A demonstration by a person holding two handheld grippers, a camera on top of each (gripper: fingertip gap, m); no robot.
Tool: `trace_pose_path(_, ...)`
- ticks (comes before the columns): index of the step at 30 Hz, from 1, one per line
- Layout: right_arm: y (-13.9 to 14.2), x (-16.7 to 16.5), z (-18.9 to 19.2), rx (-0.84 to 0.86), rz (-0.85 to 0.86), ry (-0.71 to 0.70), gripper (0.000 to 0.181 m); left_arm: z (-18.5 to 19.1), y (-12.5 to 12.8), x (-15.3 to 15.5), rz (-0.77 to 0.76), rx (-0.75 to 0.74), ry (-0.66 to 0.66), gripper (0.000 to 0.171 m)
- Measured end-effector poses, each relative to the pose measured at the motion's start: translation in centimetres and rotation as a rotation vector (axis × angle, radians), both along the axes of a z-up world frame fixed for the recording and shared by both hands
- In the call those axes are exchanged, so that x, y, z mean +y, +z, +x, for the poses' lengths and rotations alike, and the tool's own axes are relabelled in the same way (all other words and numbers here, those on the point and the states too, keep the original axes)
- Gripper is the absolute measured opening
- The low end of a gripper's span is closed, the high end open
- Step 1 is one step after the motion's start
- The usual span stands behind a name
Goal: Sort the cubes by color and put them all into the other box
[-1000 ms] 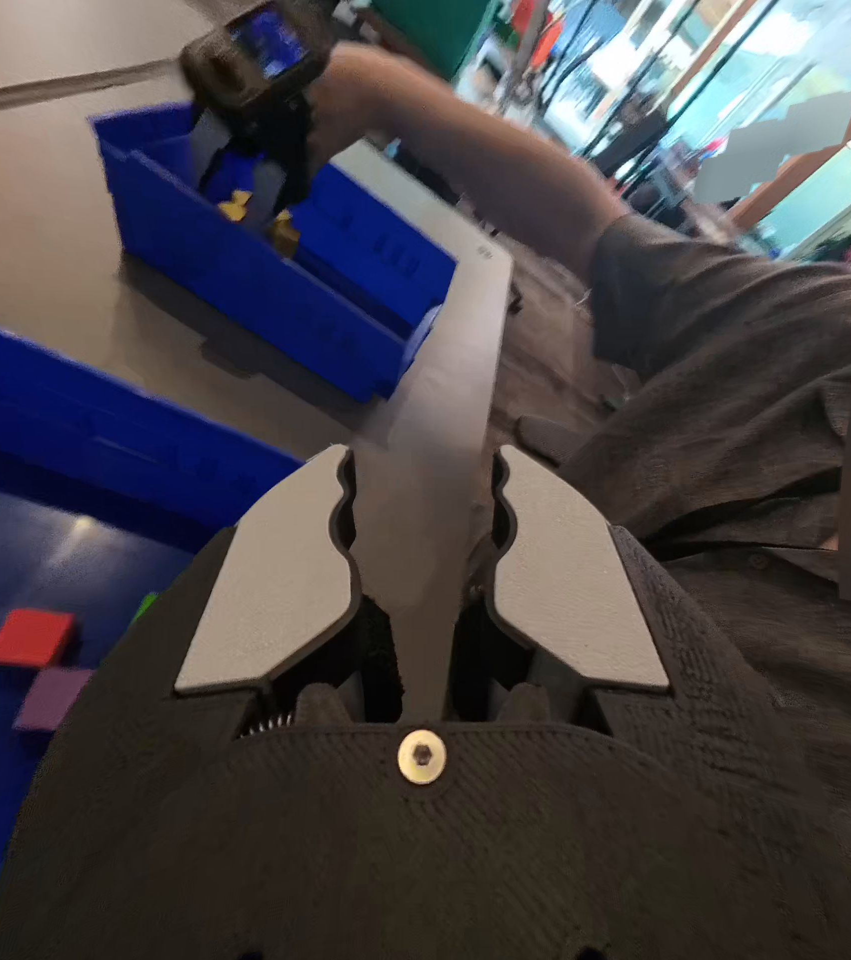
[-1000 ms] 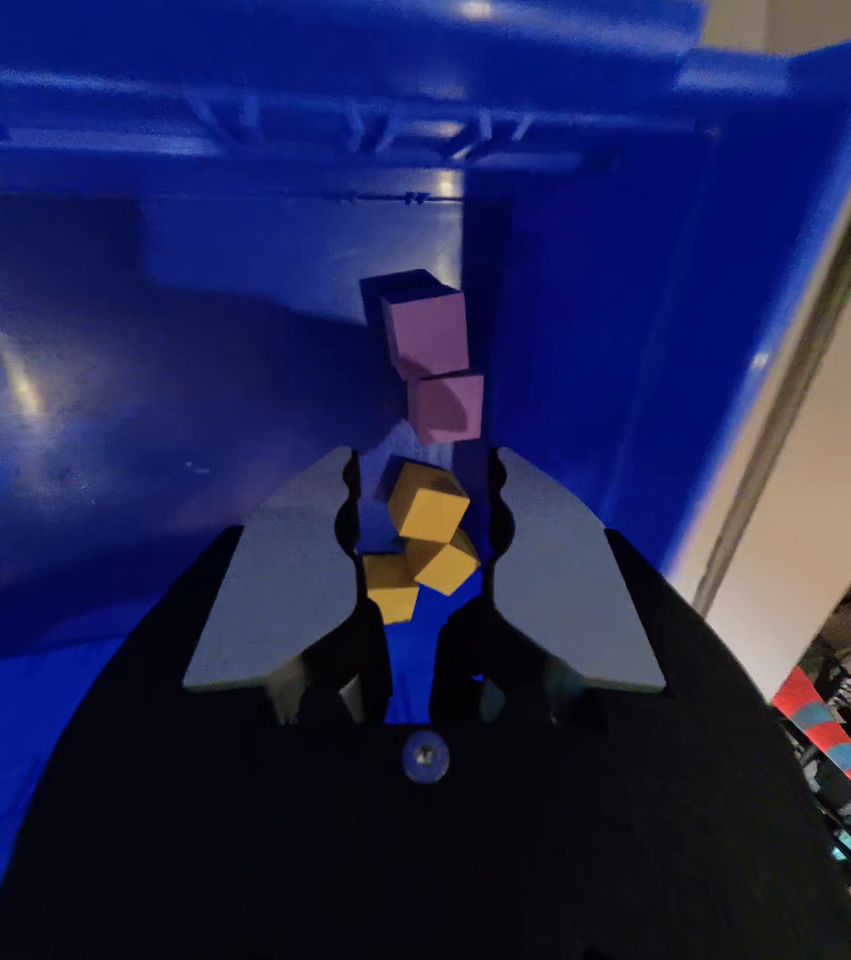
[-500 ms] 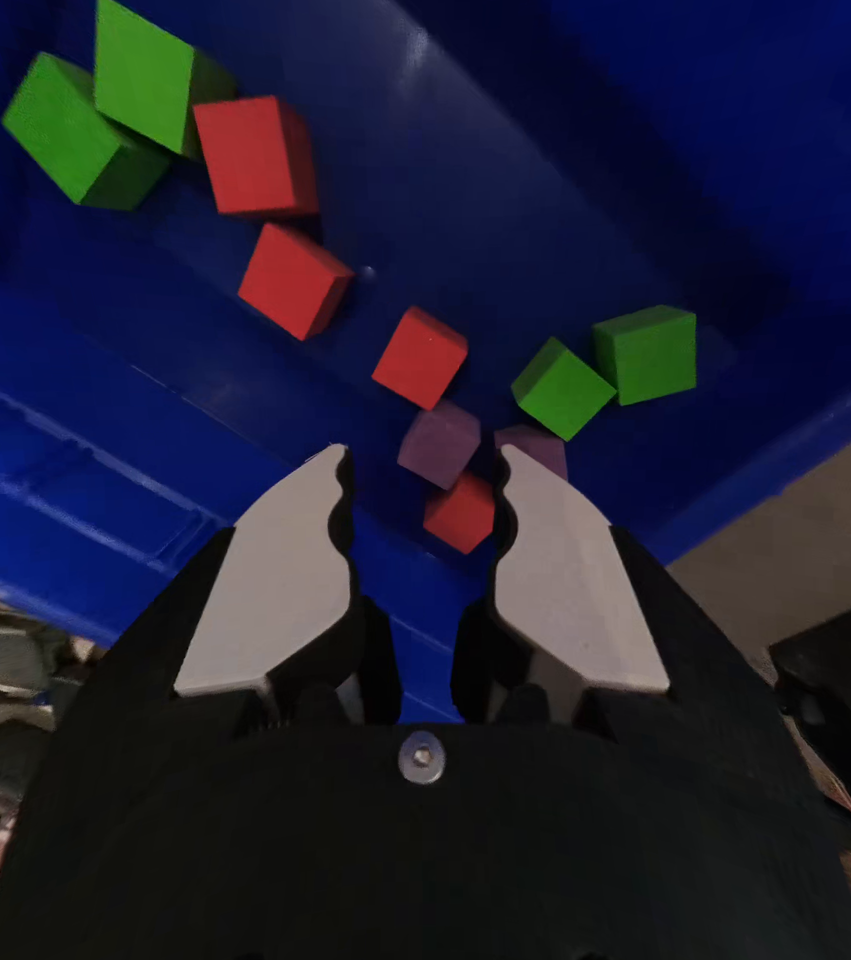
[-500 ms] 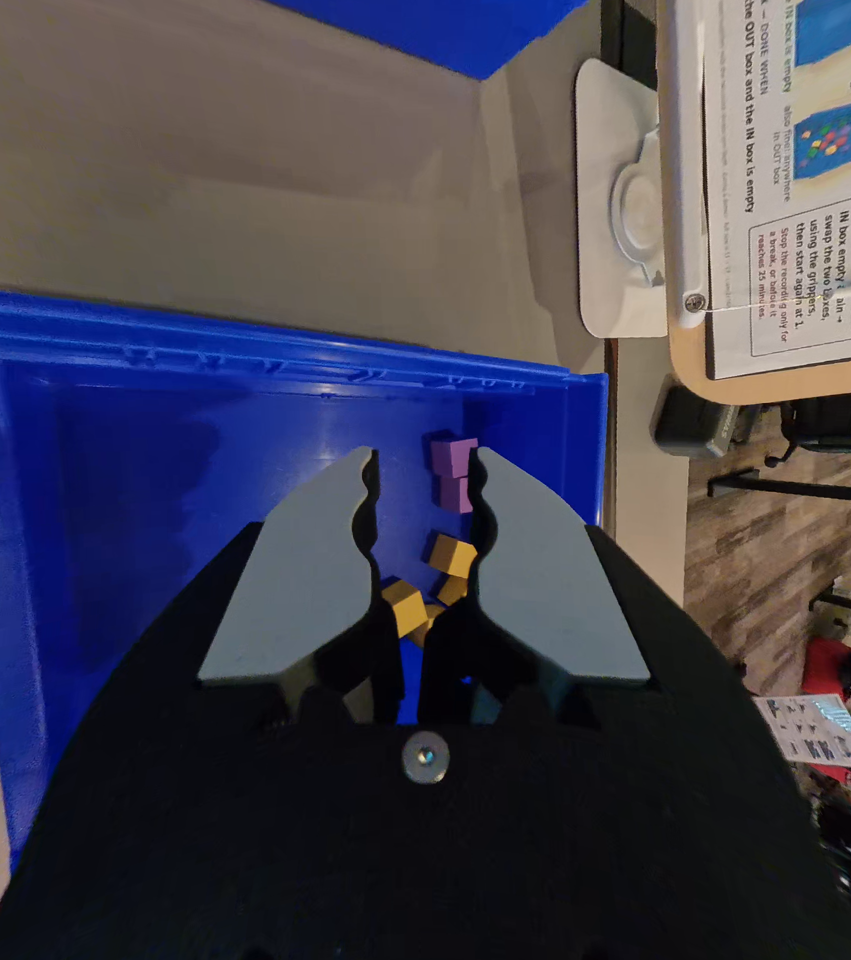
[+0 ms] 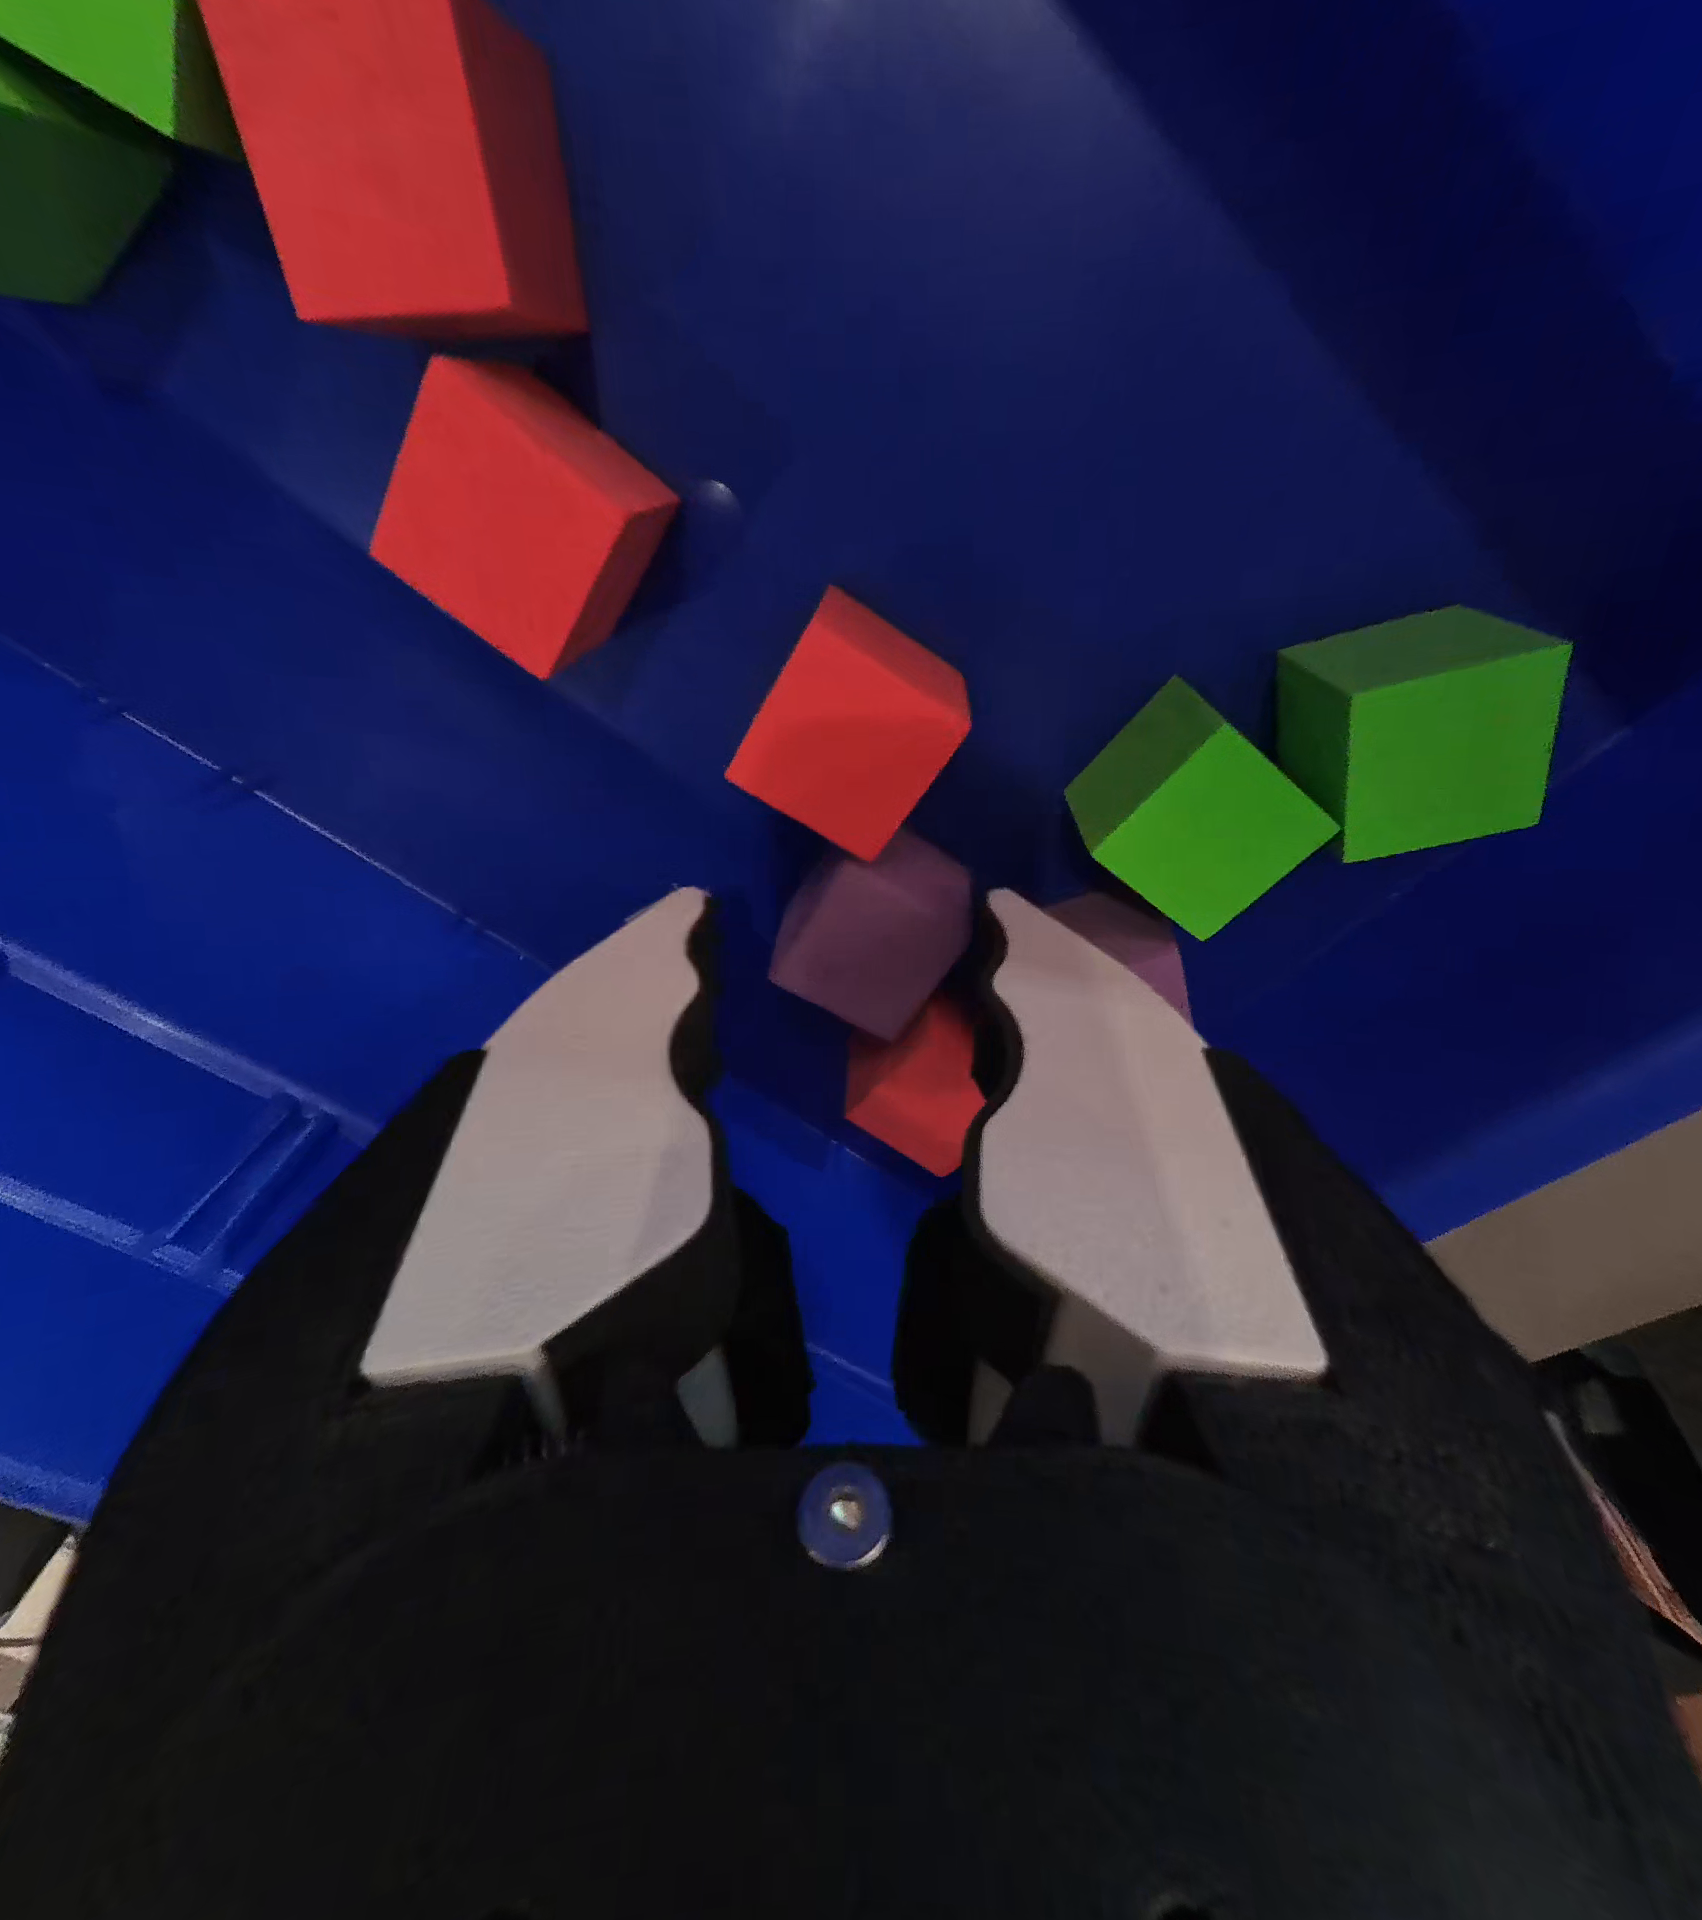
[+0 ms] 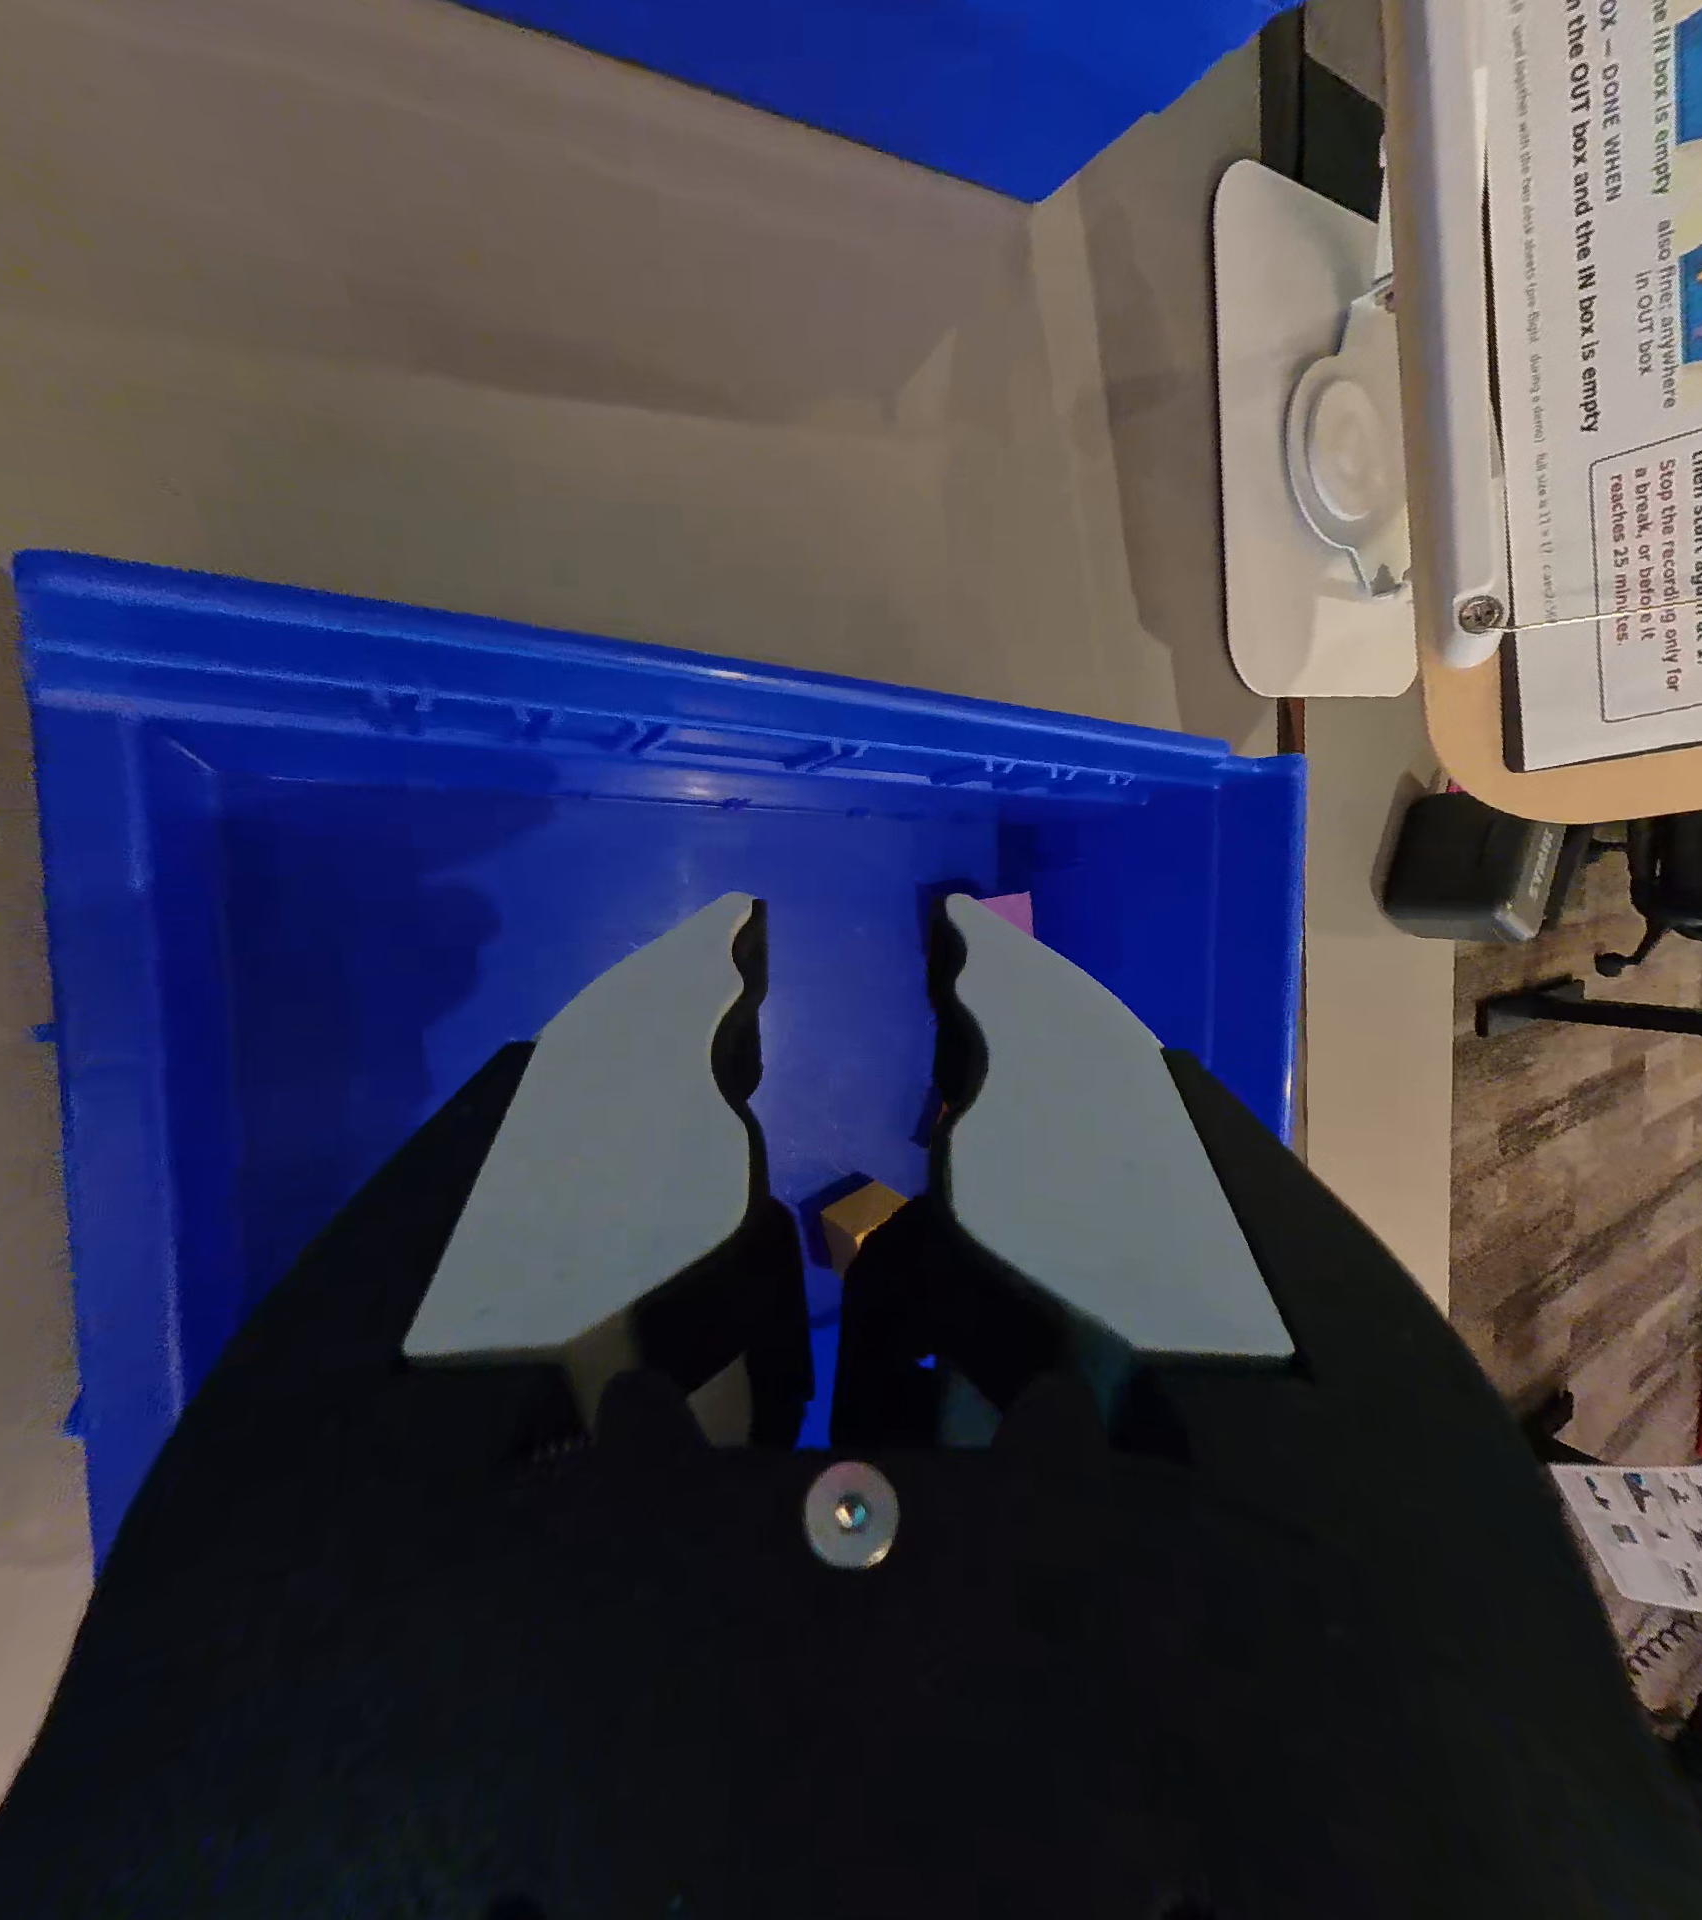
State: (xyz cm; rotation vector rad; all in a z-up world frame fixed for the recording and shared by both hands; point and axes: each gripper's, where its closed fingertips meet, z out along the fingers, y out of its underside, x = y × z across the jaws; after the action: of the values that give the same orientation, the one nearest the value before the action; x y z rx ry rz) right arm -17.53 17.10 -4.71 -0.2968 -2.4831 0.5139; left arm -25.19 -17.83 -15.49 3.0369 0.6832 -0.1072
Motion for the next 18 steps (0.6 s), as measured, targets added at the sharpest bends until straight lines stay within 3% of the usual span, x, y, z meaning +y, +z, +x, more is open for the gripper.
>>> trace_pose_path(1,0.1,-0.1,0.1,0.002,-0.002,0.002,0.029,0.1,0.0,0.1,0.001,-0.004,-0.005,0.036)
trace_pose_path(5,1.0,-1.7,0.8,0.028,-0.022,0.038,0.029,-0.3,0.3,0.0,-0.003,0.015,0.007,0.033)
trace_pose_path(7,1.7,-3.2,1.4,0.063,-0.052,0.077,0.029,-0.5,1.4,0.5,0.073,0.017,0.024,0.033)
trace_pose_path(10,3.7,-6.9,2.5,0.189,-0.134,0.176,0.029,0.8,5.7,3.7,0.435,-0.118,0.06,0.033)
trace_pose_path(14,5.4,-12.1,3.3,0.339,-0.224,0.271,0.032,4.6,15.4,8.0,1.104,-0.54,0.079,0.031)
trace_pose_path(18,6.9,-16.5,3.0,0.472,-0.283,0.334,0.039,7.5,19.8,9.2,1.364,-0.803,0.057,0.032)
